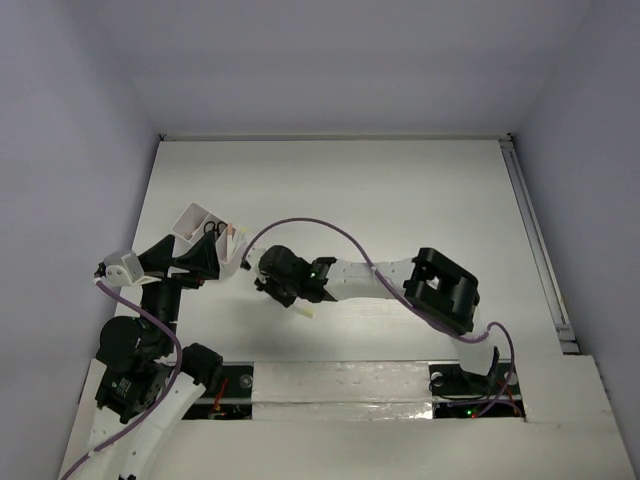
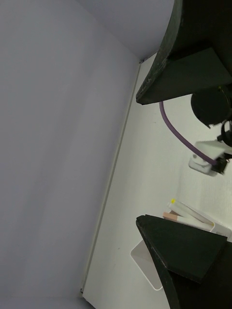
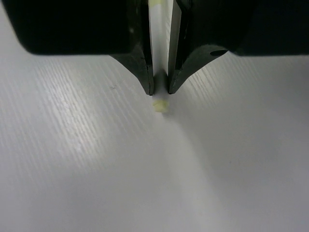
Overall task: Sort the stationery into containers
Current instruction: Pick up the pen from the center of the board.
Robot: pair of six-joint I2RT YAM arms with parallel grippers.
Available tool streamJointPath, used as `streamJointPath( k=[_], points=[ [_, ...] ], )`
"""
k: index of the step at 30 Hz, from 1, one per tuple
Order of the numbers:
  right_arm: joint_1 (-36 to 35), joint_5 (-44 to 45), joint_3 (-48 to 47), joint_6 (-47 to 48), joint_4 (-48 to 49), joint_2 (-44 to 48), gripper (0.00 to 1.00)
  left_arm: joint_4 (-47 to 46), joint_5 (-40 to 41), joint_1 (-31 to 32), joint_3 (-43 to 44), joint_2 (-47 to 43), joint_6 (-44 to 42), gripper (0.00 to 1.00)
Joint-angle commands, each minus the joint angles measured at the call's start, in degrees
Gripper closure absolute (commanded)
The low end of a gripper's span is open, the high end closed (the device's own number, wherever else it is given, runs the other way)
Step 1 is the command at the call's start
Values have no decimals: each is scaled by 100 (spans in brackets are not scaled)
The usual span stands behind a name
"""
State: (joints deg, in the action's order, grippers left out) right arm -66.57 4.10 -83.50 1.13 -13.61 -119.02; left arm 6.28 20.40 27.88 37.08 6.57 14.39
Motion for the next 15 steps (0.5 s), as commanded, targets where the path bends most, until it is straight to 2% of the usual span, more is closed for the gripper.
streamJointPath(
  k=[1, 9, 13, 15],
  points=[
    [188, 188, 290, -682, 1514, 809, 100, -242, 25, -28, 1, 20, -77, 1],
    [565, 232, 660, -1438, 3020, 1381, 100, -233, 25, -28, -8, 11, -68, 1],
    [855, -49, 625, -2220, 4589, 1172, 100, -233, 25, -28, 1, 2, -68, 1],
    [856, -49, 485, -2327, 5172, 865, 100, -233, 42, -28, -8, -6, -59, 1]
  ],
)
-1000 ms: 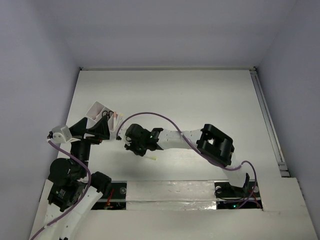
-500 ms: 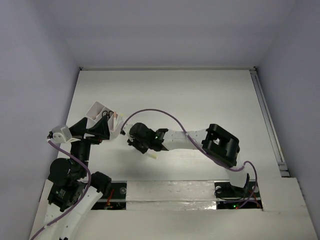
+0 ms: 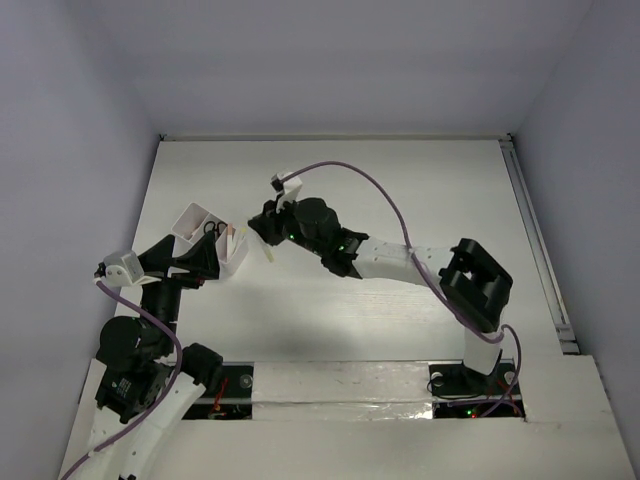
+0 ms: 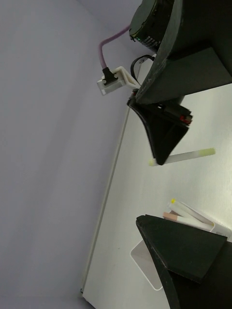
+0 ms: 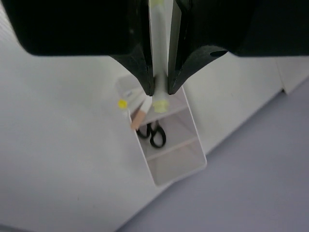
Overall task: Sort the stationery into containers
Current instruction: Pick up the pen from the center of the board, then place the pen in the storage box.
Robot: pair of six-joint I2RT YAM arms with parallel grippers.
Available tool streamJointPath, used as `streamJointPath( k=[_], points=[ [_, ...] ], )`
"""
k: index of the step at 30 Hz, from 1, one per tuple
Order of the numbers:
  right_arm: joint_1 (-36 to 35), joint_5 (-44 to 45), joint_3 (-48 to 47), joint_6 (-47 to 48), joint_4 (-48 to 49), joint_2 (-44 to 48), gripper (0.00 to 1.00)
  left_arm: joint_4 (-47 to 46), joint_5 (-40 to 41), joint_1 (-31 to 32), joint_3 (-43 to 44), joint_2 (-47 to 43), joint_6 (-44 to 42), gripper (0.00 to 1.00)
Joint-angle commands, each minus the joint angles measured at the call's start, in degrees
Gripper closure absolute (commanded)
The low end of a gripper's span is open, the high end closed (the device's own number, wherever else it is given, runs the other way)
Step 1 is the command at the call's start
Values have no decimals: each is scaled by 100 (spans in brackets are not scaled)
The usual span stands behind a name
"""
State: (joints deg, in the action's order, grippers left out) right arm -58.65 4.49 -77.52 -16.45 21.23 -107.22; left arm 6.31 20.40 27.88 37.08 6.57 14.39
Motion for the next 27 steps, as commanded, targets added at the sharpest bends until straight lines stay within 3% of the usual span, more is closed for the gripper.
streamJointPath(
  k=[1, 5, 10, 15, 27],
  points=[
    [65, -106, -176, -692, 2004, -439, 100, -226, 51, -28, -8, -15, -59, 1],
    [65, -10, -571, -983, 3322, -1142, 100, -217, 95, -28, 1, -59, -59, 1],
    [65, -45, -1334, -1124, 3940, -2012, 100, -217, 95, -28, -8, -129, -51, 1],
    [65, 16, -1819, -1317, 4055, -2671, 100, -200, 165, 86, 1, -147, -42, 1],
    [65, 219, -2093, -1361, 3888, -3138, 100, -209, 192, 192, -8, -112, -59, 1]
  ],
)
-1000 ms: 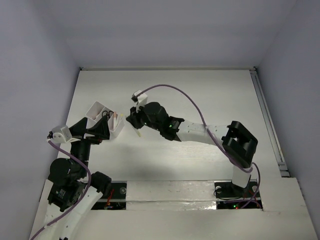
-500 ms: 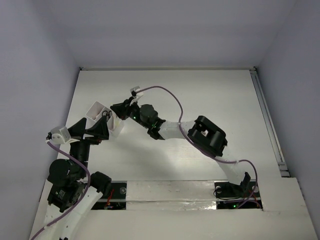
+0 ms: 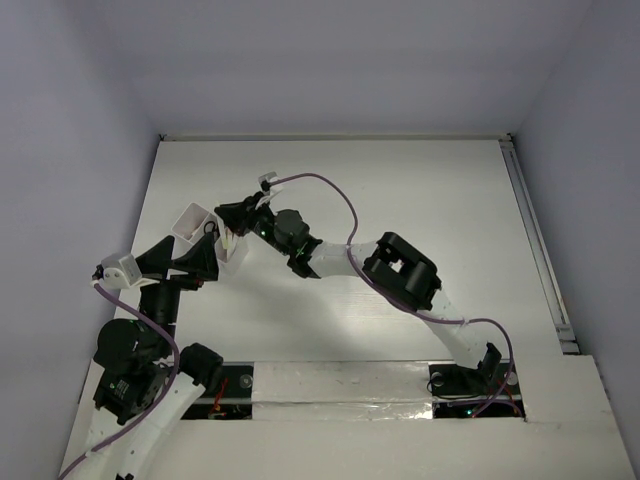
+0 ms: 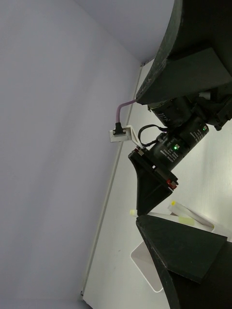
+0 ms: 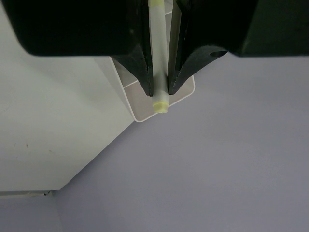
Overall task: Sort the stationery into containers
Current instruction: Place the pen in the storage box.
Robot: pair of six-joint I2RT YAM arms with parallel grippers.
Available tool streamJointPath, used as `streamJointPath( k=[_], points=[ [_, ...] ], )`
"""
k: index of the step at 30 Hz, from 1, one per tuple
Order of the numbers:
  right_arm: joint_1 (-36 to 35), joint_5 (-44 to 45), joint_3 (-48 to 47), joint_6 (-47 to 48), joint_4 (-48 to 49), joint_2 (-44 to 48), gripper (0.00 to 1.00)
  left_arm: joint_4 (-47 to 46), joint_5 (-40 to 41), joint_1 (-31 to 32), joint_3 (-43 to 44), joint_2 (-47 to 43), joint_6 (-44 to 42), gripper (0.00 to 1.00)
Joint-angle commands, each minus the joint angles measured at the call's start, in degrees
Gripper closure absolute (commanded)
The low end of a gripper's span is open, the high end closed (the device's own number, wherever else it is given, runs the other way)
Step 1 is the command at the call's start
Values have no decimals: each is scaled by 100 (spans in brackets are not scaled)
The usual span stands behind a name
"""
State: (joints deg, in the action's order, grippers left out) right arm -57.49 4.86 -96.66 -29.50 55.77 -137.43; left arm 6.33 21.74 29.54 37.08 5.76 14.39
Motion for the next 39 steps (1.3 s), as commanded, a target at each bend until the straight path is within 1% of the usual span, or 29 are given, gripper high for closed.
streamJointPath(
  k=[1, 5, 11, 14, 15, 16, 17, 18, 20, 21, 22, 24, 26, 27, 28, 32, 35, 36, 37, 38, 39],
  points=[
    [-51, 199, -64, -91, 461, -127, 100, -211, 76, 26, -8, -31, -68, 1],
    [-51, 252, 104, -100, 584, -144, 98, -202, 76, 26, -8, -22, -68, 1],
    [-166, 243, 95, 49, 567, -232, 98, -202, 76, 26, 1, -22, -68, 1],
    [-218, 261, 270, 5, 777, -206, 94, -211, 94, 26, 1, -22, -68, 1],
    [-218, 252, 332, -3, 812, -188, 90, -202, 103, 26, 1, -31, -68, 1],
    [-218, 252, 332, 5, 822, -162, 90, -202, 103, 26, 1, -31, -68, 1],
    [-218, 252, 376, 31, 813, -136, 87, -202, 103, 26, 1, -31, -59, 1],
    [-218, 252, 411, 32, 813, -109, 81, -202, 103, 26, 1, -40, -68, 1],
    [-218, 243, 569, 5, 891, -21, 73, -202, 103, 26, 1, -31, -59, 1],
    [-218, 208, 622, -21, 918, 14, 64, -202, 103, 26, 1, -40, -68, 1],
    [-218, 165, 701, -30, 944, 49, 59, -193, 103, 26, 1, -40, -68, 1],
    [-218, 85, 736, -47, 910, 154, 52, -193, 103, 26, 1, -48, -59, 1],
    [-218, 111, 867, -74, 909, 268, 48, -193, 94, 26, 1, -57, -59, 1],
    [-218, 129, 921, -74, 910, 391, 43, -193, 94, 26, 1, -66, -68, 1],
    [-218, 155, 982, -56, 901, 453, 40, -193, 94, 26, 1, -75, -68, 1],
    [-218, 243, 1438, 119, 962, 918, 34, -193, 76, 26, 1, -84, -68, 1],
    [-96, 340, 2106, 233, 980, 1524, 34, -202, 59, 26, 1, -119, -68, 1],
    [-95, 340, 2551, 251, 971, 1700, 34, -202, 50, 26, -8, -128, -68, 1],
    [-8, 375, 2782, 286, 936, 1893, 34, -211, 33, 26, -8, -154, -68, 1],
    [54, 410, 3028, 295, 753, 2295, 34, -211, 15, 26, -8, -163, -59, 1],
    [211, 428, 3274, 260, 630, 2508, 35, -220, 6, 26, -17, -172, -68, 1]
  ],
)
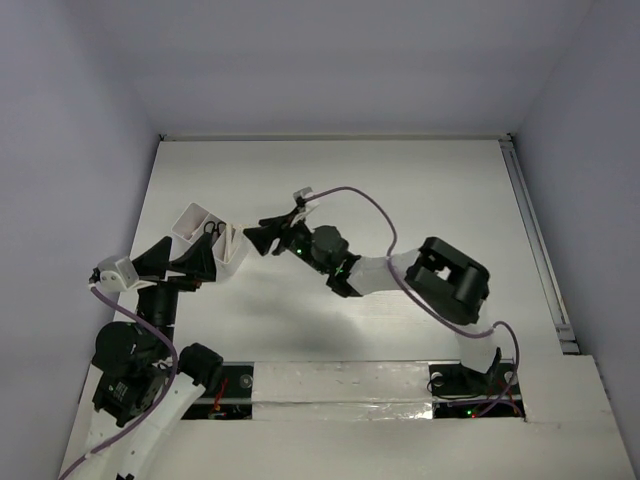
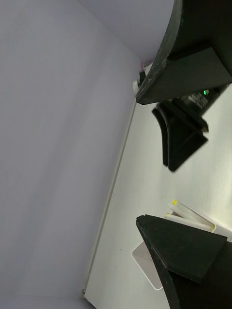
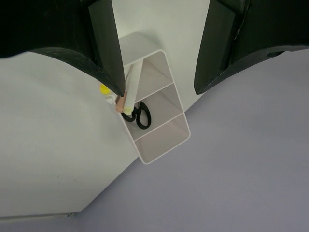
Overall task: Sort the stationery into containers
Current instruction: Place the pen in the storage box, then pick up the pen from the center of the board.
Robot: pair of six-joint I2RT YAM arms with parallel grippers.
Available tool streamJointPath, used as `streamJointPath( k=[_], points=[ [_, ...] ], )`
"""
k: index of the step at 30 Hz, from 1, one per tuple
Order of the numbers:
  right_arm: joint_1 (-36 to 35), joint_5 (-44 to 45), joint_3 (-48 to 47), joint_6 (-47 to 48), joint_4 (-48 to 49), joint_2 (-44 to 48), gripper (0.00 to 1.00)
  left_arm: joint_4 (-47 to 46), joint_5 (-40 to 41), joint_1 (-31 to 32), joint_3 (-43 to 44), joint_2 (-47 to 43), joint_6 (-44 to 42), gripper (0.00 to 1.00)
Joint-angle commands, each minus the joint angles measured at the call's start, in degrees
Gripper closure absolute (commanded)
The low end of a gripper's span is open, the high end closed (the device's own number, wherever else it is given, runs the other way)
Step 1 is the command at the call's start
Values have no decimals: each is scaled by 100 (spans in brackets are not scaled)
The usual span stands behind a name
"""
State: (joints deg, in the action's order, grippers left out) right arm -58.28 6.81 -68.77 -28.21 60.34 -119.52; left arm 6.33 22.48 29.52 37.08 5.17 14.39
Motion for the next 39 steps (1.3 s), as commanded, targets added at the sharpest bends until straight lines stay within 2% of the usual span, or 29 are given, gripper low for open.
streamJointPath(
  k=[1, 3, 4, 6, 7, 8, 9, 10, 11, 13, 14, 15, 17, 18, 20, 23, 25, 27, 31, 39],
  points=[
    [387, 190, 966, 88, -20, 929, 36, -237, -112, 80, -17, -121, -68, 1],
    [702, 119, 1417, -97, -757, 1614, 42, -246, -147, 80, -34, -148, -77, 1],
    [800, 110, 1793, -141, -1552, 1869, 45, -255, -191, 133, -34, -139, -77, 1],
    [967, 320, 2016, -124, -2662, 2782, 55, -255, -235, 194, -34, -130, -86, 1],
    [1151, 547, 2069, -71, -3294, 3090, 56, -255, -279, 195, -26, -139, -77, 1],
    [1257, 619, 2017, 7, -4614, 3363, 58, -272, -297, 195, -25, -148, -77, 1],
    [1354, 794, 1991, 43, -5210, 3844, 60, -281, -314, 247, -25, -174, -77, 1],
    [1485, 778, 1947, 95, -5808, 4049, 60, -290, -358, 247, -25, -192, -68, 1],
    [1800, 778, 1729, 148, -7102, 4208, 60, -299, -384, 247, -25, -209, -77, 1],
    [2117, 1066, 1508, 288, -8155, 4585, 59, -308, -402, 300, -25, -288, -68, 1],
    [2554, 1260, 1324, 307, -9257, 4666, 60, -308, -402, 300, -34, -323, -68, 1],
    [2767, 1409, 1096, 385, -9599, 4779, 58, -316, -394, 300, -34, -341, -68, 1],
    [3381, 896, 937, 805, -10135, 5053, 48, -308, -341, 300, -34, -376, -68, 1],
    [3454, 675, 727, 895, -10286, 5027, 42, -299, -332, 352, -43, -376, -59, 1],
    [3455, 594, 594, 1123, -10663, 4669, 36, -325, -376, 414, -34, -341, -68, 1],
    [3508, 672, 514, 1448, -11050, 3914, 36, -316, -367, 563, -34, -359, -68, 1],
    [3674, 655, 514, 1581, -11236, 3595, 39, -299, -332, 617, -26, -402, -77, 1],
    [3675, 270, 531, 1993, -11088, 3533, 39, -281, -314, 669, -25, -455, -68, 1],
    [3780, -188, 330, 2380, -11000, 3305, 27, -281, -323, 669, -34, -499, -68, 1],
    [3885, -567, 259, 2680, -10604, 2382, 27, -272, -306, 784, -17, -491, -68, 1]
  ],
)
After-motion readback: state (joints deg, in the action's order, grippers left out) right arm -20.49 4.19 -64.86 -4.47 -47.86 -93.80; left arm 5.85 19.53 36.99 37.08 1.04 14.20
